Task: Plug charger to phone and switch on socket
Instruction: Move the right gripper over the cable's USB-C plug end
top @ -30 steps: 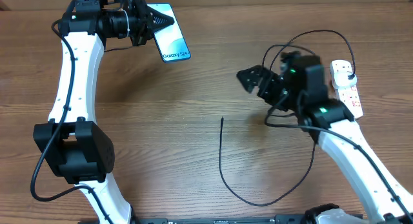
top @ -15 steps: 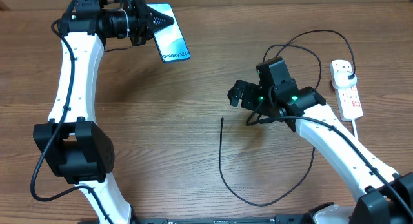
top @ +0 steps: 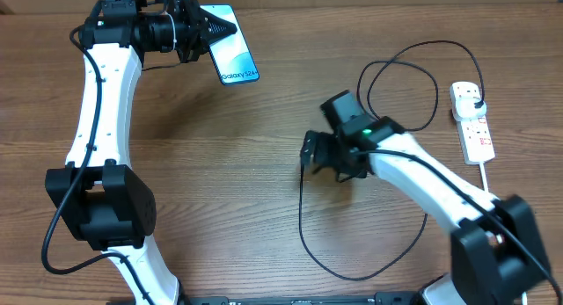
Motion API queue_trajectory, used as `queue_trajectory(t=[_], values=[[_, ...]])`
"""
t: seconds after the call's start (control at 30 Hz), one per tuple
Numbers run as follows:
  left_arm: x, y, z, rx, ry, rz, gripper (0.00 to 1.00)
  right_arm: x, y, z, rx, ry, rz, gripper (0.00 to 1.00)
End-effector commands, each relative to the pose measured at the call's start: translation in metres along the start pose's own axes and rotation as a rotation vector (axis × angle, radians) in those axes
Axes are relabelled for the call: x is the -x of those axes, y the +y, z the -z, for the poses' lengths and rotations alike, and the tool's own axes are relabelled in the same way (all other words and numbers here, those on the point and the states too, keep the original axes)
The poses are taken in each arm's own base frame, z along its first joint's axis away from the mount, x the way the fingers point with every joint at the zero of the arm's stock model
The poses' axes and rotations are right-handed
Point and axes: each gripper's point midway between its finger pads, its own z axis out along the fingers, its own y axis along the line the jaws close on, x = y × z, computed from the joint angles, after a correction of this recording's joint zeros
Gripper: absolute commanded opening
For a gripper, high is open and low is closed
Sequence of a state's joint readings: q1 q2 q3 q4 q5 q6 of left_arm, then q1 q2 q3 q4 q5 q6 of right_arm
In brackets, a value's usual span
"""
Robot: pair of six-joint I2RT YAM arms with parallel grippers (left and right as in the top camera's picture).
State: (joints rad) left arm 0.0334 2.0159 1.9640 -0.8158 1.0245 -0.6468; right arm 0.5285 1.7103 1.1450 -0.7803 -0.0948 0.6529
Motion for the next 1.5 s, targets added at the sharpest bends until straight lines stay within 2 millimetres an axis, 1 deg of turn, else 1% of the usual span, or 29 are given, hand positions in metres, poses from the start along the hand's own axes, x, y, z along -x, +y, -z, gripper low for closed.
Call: queue_trajectory(t=[0.0,0.07,0.13,0.2,0.33,0.57,0.6,0.73,0.9,1.07,1.3,1.47], values=[[-0.001,-0.017,0.007,-0.028,-0.007,-0.056,0.04,0.007,0.019,-0.004,-0.039,-0.026,0.018,0.99],[-0.002,-0.017,0.007,-0.029,-0.006,-0.056,0.04,0.008,0.022,-0.007,-0.083,-0.033,0.017,0.99],[-0.002,-0.018,0.007,-0.029,-0.005,-0.056,0.04,0.010,0.029,-0.008,-0.078,-0.031,0.016,0.99],[-0.002,-0.018,0.007,-0.029,-0.005,-0.056,0.04,0.012,0.032,-0.009,-0.078,-0.032,-0.026,0.99],[-0.002,-0.018,0.007,-0.029,-0.005,-0.056,0.04,0.009,0.023,-0.018,-0.121,-0.018,-0.082,1.00],[-0.002,-0.018,0.007,-0.029,-0.005,-0.051,0.04,-0.001,0.017,-0.042,-0.155,0.046,-0.081,1.00],[-0.002,-0.018,0.007,-0.029,-0.005,-0.052,0.04,-0.001,0.017,-0.043,-0.157,0.048,-0.081,1.00],[-0.002,-0.018,0.007,-0.029,-0.005,-0.052,0.04,0.002,0.018,-0.044,-0.156,0.041,-0.081,0.94],[-0.002,-0.018,0.007,-0.029,-0.006,-0.053,0.04,-0.003,0.022,-0.049,-0.170,0.054,-0.039,0.94],[-0.002,-0.018,0.007,-0.029,-0.005,-0.052,0.04,-0.003,0.028,-0.052,-0.245,0.050,0.000,0.92],[-0.002,-0.018,0.007,-0.029,-0.004,-0.051,0.04,-0.006,0.027,-0.056,-0.275,0.077,-0.017,0.91],[-0.002,-0.017,0.007,-0.029,-0.005,-0.051,0.04,-0.008,0.028,-0.056,-0.271,0.084,-0.016,0.81]])
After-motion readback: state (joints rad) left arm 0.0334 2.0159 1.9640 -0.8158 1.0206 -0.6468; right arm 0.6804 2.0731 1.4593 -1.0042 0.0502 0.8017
